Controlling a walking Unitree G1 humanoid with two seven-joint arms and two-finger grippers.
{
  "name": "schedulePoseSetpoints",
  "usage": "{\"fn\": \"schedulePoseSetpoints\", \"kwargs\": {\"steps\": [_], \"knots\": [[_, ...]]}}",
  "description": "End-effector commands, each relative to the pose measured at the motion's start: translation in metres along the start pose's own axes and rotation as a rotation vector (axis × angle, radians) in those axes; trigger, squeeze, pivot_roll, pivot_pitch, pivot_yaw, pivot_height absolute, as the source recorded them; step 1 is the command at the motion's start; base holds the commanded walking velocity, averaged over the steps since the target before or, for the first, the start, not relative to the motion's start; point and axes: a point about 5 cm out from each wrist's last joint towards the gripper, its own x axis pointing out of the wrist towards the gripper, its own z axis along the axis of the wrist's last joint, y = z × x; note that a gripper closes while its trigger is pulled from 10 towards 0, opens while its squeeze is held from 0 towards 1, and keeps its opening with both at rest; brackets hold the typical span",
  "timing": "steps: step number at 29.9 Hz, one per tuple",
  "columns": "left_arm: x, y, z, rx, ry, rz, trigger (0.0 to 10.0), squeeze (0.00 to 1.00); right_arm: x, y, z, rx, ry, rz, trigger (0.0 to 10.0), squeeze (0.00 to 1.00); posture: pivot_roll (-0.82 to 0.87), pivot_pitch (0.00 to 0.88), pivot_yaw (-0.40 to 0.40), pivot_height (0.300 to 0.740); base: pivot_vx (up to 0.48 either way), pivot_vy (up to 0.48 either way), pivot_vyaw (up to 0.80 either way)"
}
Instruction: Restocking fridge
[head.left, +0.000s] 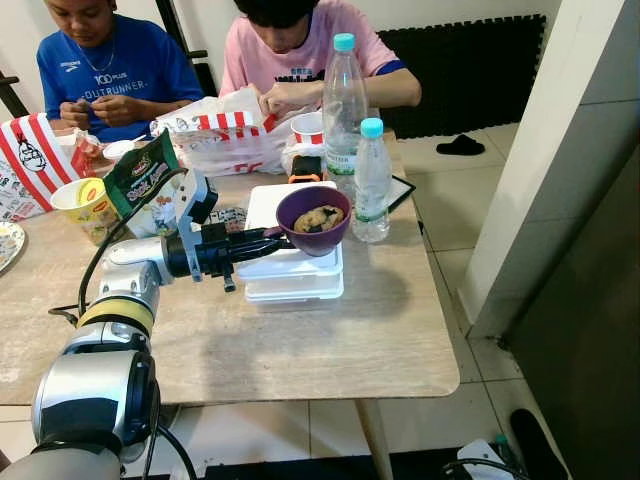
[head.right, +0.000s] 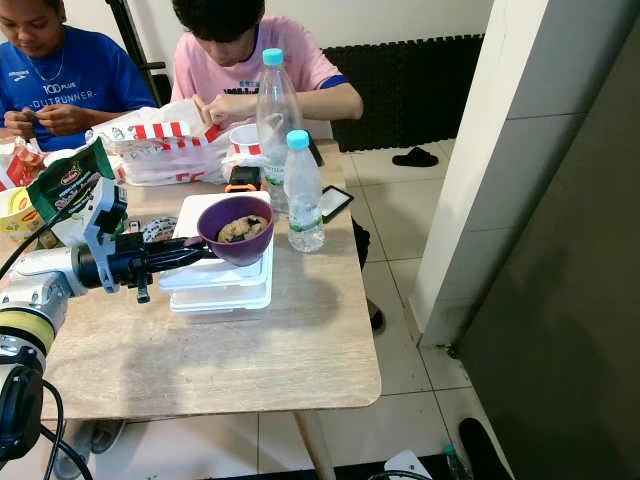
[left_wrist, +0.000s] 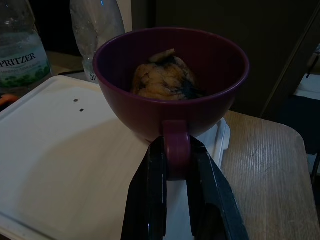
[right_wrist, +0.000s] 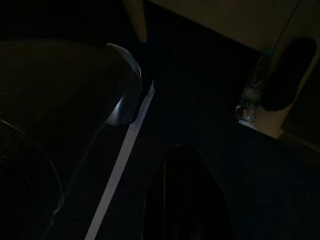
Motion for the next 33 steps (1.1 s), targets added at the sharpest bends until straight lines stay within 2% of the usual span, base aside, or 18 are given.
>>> {"fn": "schedulePoseSetpoints", "kwargs": {"steps": [1, 5, 9, 12, 14, 15, 16, 18, 19, 22, 25, 26, 30, 33], "knots": [[-0.014, 0.003, 0.002, 0.012, -0.012, 0.051, 0.0, 0.0, 0.001, 0.008, -0.001, -0.003, -0.002, 0.023, 10.0, 0.0, -0.02, 0.057, 0.066, 0.74, 0.0, 0.0, 0.0], [-0.014, 0.003, 0.003, 0.021, -0.034, 0.072, 0.0, 0.0, 0.001, 0.008, 0.0, 0.0, -0.005, 0.023, 10.0, 0.0, -0.02, 0.053, 0.069, 0.74, 0.0, 0.0, 0.0], [-0.004, 0.0, 0.013, 0.094, -0.121, 0.056, 0.0, 0.0, 0.002, 0.009, 0.002, 0.013, -0.017, 0.022, 10.0, 0.0, -0.01, 0.042, 0.065, 0.74, 0.0, 0.0, 0.0], [0.005, -0.01, 0.016, 0.159, -0.151, 0.025, 0.0, 0.0, 0.002, 0.01, 0.002, 0.013, -0.019, 0.026, 10.0, 0.0, 0.0, 0.035, 0.061, 0.74, 0.0, 0.0, 0.0], [0.007, -0.013, 0.015, 0.168, -0.157, 0.017, 0.0, 0.0, 0.002, 0.01, 0.003, 0.014, -0.019, 0.027, 10.0, 0.0, 0.0, 0.034, 0.06, 0.74, 0.0, 0.0, 0.0], [0.007, -0.016, 0.014, 0.174, -0.155, 0.011, 0.5, 0.0, 0.002, 0.011, 0.003, 0.015, -0.02, 0.028, 10.0, 0.0, 0.0, 0.033, 0.059, 0.74, 0.0, 0.0, 0.0], [0.007, -0.016, 0.014, 0.174, -0.155, 0.011, 0.5, 0.0, 0.002, 0.011, 0.003, 0.015, -0.02, 0.028, 10.0, 0.0, 0.0, 0.033, 0.059, 0.74, 0.0, 0.0, 0.0], [0.006, -0.025, 0.009, 0.184, -0.136, -0.01, 10.0, 0.0, 0.002, 0.012, 0.003, 0.015, -0.02, 0.03, 10.0, 0.0, 0.0, 0.028, 0.059, 0.74, 0.0, 0.0, 0.0], [0.005, -0.033, 0.003, 0.183, -0.12, -0.023, 10.0, 0.0, 0.002, 0.012, 0.003, 0.014, -0.02, 0.031, 10.0, 0.0, 0.01, 0.022, 0.062, 0.74, 0.0, 0.0, 0.0], [0.004, -0.039, 0.001, 0.175, -0.114, -0.035, 10.0, 0.0, 0.002, 0.012, 0.003, 0.016, -0.02, 0.031, 10.0, 0.0, 0.01, 0.022, 0.062, 0.74, 0.0, 0.0, 0.0], [0.004, -0.062, 0.002, 0.161, -0.129, -0.085, 10.0, 0.0, 0.002, 0.013, 0.003, 0.019, -0.02, 0.03, 10.0, 0.0, 0.01, 0.022, 0.056, 0.74, 0.0, 0.0, 0.0], [0.004, -0.062, 0.002, 0.161, -0.129, -0.085, 10.0, 0.0, 0.002, 0.013, 0.003, 0.019, -0.02, 0.03, 10.0, 0.0, 0.01, 0.022, 0.056, 0.74, 0.0, 0.0, 0.0], [0.007, -0.079, 0.012, 0.146, -0.175, -0.089, 10.0, 0.0, 0.002, 0.013, 0.003, 0.018, -0.019, 0.033, 10.0, 0.0, 0.02, 0.023, 0.051, 0.74, 0.0, 0.0, 0.0], [0.009, -0.086, 0.011, 0.139, -0.164, -0.087, 10.0, 0.0, 0.002, 0.013, 0.003, 0.017, -0.019, 0.033, 10.0, 0.0, 0.02, 0.018, 0.053, 0.74, 0.0, 0.0, 0.0]]}}
